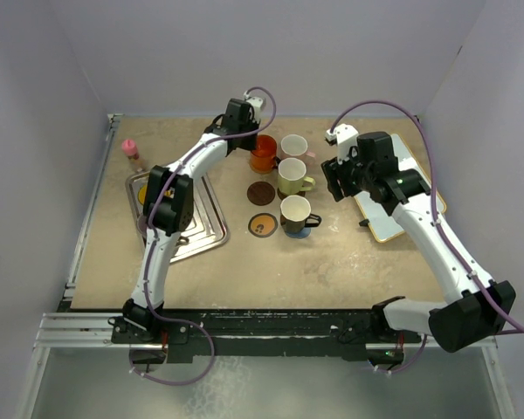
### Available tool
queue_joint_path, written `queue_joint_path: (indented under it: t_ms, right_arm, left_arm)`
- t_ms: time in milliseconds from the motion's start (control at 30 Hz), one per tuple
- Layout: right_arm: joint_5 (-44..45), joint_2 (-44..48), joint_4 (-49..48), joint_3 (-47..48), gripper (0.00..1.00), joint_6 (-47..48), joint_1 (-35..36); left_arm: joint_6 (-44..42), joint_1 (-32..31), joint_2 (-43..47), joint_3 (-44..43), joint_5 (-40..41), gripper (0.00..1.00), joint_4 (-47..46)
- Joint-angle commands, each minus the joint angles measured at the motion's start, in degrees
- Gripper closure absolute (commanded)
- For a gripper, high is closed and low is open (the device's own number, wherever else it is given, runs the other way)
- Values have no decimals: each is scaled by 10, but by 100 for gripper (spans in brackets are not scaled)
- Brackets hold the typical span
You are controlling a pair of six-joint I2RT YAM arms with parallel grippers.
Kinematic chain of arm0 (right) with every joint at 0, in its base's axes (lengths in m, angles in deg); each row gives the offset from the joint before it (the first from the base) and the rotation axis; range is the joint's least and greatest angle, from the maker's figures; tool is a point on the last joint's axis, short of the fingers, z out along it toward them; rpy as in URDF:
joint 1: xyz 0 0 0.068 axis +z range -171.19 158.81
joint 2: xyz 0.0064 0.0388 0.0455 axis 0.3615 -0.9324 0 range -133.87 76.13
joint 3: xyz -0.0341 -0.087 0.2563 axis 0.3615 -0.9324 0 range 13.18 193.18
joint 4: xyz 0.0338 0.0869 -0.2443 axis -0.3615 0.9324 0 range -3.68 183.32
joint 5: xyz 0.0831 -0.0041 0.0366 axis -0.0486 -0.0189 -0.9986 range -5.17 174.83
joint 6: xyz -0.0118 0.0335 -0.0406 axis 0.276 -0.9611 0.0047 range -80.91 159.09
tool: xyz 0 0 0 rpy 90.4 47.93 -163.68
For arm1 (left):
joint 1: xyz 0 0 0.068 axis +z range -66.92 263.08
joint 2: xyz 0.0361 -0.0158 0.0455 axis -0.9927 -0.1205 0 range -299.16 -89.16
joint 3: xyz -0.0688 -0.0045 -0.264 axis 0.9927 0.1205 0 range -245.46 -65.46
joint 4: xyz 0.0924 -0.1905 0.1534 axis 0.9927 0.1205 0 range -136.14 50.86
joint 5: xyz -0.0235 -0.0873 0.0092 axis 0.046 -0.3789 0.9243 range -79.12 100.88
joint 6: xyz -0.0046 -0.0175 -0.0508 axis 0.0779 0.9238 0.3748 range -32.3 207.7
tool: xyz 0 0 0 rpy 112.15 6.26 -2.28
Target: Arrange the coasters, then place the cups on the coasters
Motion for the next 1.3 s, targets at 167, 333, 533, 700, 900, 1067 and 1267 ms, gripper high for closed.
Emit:
queue_joint_path:
  t_ms: [167,333,533,700,900,1067,1267]
  right_arm:
    - [-12,13,-1,-2,34,7,-3]
    - [-12,11,-3,-4,34,8,-3]
    - [-17,6,-2,-4,34,7,-3]
    - [-16,7,0,-5,34,9,-3]
    - [-16,10,2,-3,33,14,-3]
    - [-12,19,1,-6,30,22,-4]
    - [3,36,-15,-24,25,27,-7]
  left_arm:
    - [-5,3,10,-41,2,97,-2]
    - [-6,3,15,-48,3,97,13]
    - [-5,3,4,-58,-2,96,14]
    - [-4,3,-6,-67,-6,94,13]
    - [-7,2,-6,-72,-8,81,15]
    - [-15,5,17,-71,-13,71,20]
    - [-25,19,87,-32,-28,53,29]
